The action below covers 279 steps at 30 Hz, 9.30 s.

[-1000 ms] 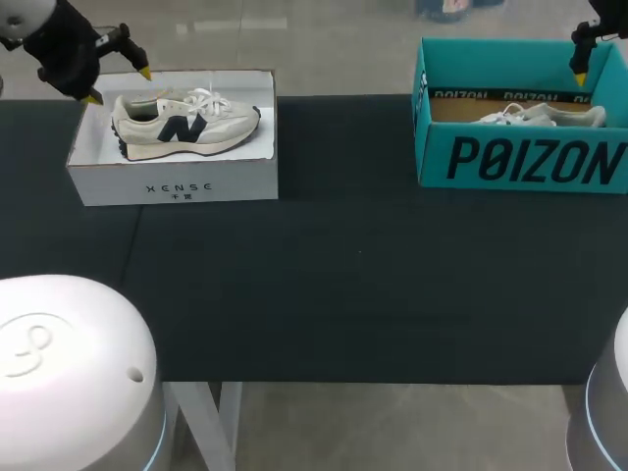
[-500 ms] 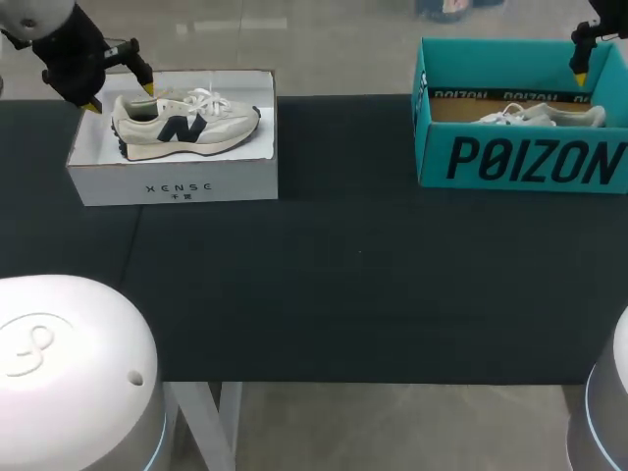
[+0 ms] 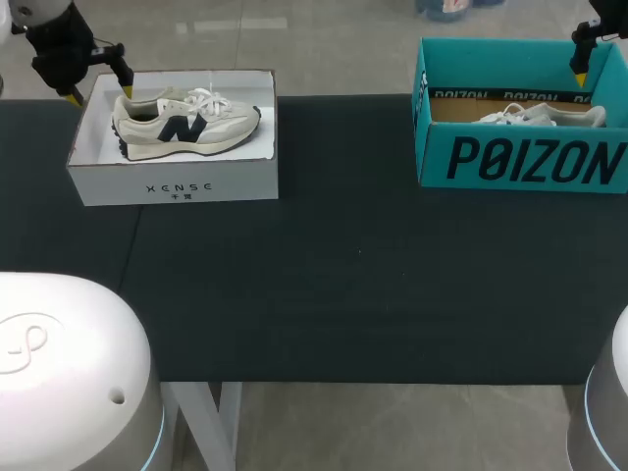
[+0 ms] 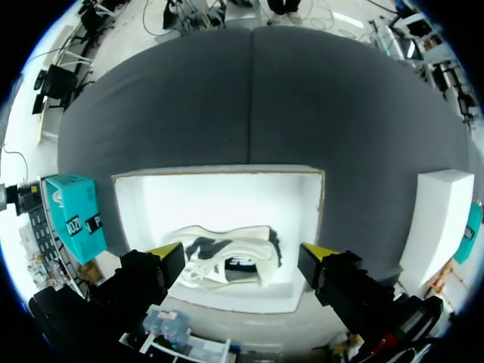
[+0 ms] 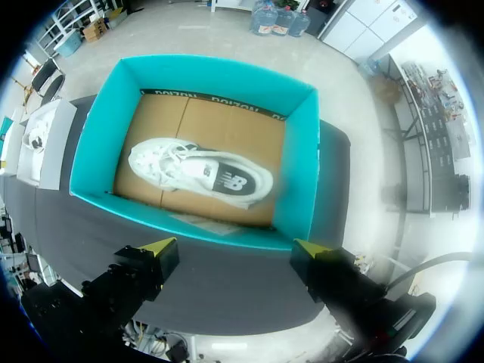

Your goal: Take the shoe out of the shoebox, open the shoe tongue, remove and reinsert the insole, then place the shoe into the shoebox

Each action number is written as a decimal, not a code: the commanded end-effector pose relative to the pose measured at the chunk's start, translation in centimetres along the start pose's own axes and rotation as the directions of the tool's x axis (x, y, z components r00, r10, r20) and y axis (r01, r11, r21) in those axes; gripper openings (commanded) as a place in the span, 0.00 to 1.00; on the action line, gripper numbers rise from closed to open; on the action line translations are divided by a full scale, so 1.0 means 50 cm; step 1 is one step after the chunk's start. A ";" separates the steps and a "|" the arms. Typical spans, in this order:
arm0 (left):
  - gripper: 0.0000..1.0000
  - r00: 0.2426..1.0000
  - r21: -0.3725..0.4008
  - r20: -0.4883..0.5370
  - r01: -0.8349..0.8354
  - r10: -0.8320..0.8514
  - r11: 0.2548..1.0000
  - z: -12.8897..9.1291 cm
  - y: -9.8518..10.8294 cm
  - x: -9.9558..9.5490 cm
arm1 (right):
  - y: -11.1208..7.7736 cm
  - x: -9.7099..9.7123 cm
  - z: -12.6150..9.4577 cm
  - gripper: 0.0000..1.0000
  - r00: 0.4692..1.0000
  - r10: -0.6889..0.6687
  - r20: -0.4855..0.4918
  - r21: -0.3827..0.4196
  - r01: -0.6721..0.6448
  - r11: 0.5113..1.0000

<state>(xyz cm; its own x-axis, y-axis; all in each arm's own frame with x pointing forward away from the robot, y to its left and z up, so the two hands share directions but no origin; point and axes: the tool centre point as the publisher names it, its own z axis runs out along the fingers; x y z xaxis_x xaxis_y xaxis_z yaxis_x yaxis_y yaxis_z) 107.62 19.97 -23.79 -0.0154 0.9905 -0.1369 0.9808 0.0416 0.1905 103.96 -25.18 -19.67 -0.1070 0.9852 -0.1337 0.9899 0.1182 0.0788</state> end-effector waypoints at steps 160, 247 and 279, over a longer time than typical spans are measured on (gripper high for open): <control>0.00 0.972 -0.135 -0.210 0.081 -0.108 0.988 -0.020 -0.427 -0.302 | -0.001 0.000 0.000 1.00 1.000 0.000 0.000 -0.002 0.000 1.000; 1.00 0.591 0.209 0.083 0.777 -0.802 0.594 0.137 -0.515 -0.490 | -0.001 0.000 0.000 1.00 1.000 0.000 0.000 -0.002 0.000 1.000; 1.00 -0.029 0.568 -0.049 0.821 -0.998 -0.052 0.193 -0.537 -0.483 | -0.001 0.000 0.000 1.00 1.000 0.000 0.000 -0.002 0.000 1.000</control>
<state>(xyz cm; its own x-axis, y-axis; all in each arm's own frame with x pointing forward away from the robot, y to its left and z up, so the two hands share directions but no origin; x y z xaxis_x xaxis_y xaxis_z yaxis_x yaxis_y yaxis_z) 83.53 -7.11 -34.28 -0.9824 -0.0754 -0.1707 0.0441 0.7951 -0.6049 103.95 -25.18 -19.70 -0.1070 0.9853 -0.1330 0.9898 0.1182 0.0796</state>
